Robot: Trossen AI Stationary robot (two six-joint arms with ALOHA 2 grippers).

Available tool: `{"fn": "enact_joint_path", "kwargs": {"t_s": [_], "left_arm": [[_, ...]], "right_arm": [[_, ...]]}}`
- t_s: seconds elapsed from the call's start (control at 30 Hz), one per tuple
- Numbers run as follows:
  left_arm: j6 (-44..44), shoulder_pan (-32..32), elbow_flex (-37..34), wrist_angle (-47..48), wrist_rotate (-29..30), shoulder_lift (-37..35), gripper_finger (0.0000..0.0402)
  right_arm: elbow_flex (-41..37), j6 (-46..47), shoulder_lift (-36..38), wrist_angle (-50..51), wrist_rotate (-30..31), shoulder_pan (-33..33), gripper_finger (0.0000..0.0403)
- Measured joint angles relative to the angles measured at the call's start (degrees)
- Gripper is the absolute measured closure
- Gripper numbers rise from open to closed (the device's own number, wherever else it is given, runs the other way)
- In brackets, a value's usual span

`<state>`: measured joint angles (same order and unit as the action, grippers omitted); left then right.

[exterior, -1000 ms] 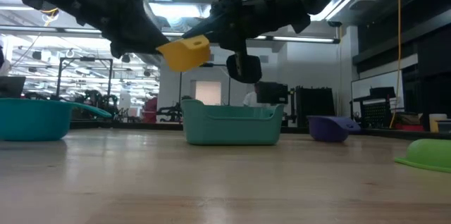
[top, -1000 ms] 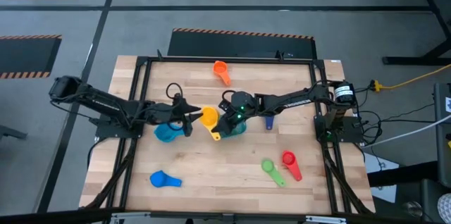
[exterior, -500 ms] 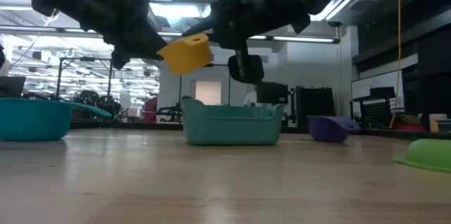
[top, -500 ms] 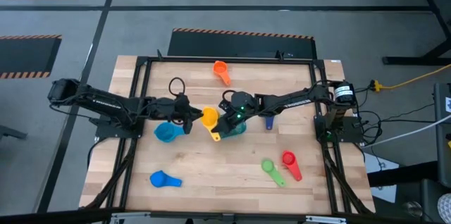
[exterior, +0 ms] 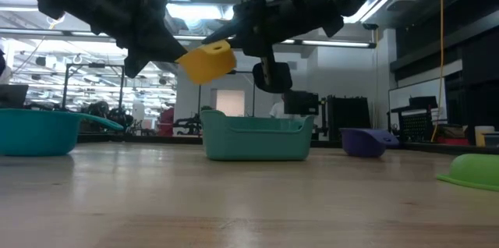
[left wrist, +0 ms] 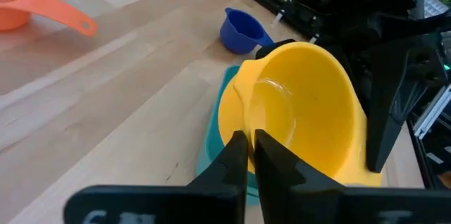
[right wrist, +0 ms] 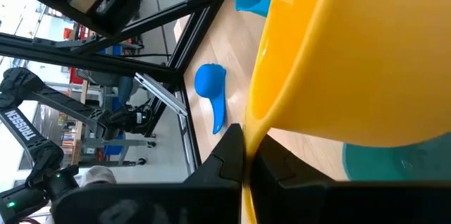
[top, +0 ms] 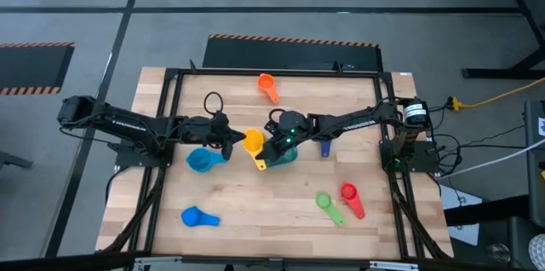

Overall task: Nest measuring cups in basket
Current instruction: Stack the yellow measuring cup on top of the light blue measuring cup

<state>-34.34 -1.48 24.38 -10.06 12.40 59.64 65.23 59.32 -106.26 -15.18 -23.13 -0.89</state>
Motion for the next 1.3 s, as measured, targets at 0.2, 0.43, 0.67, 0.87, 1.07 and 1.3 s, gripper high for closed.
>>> {"fn": "enact_joint_path", "kwargs": {"t_s": [0.2, 0.43, 0.67, 0.87, 1.07, 1.3], "left_arm": [[5.9, -0.1, 0.0, -0.5, -0.3, 0.0, 0.0335], [18.3, -1.9, -0.1, -3.3, -1.8, -0.6, 0.0287], [23.9, -4.8, -0.2, -3.4, -1.4, -3.5, 0.0266], [26.1, -7.8, -0.2, -6.9, -5.4, -7.0, 0.0263], [26.1, -10.4, 1.1, -13.3, -9.2, -6.6, 0.0263], [38.2, -13.3, 11.2, -5.2, -10.9, -0.8, 0.0263]], "right_arm": [[0.0, -0.2, 0.0, 0.1, -1.9, 0.0, 0.0396], [0.0, 0.0, 0.0, 1.3, -8.7, -0.7, 0.0396], [0.1, 0.0, 0.1, 5.6, -16.1, -1.6, 0.0396], [0.1, 0.5, 0.1, 6.6, -23.0, -1.9, 0.0396], [0.1, 4.9, 0.1, 6.7, -30.3, -2.7, 0.0396], [0.1, 11.2, 0.1, 6.2, -36.9, -4.2, 0.0396]]}}
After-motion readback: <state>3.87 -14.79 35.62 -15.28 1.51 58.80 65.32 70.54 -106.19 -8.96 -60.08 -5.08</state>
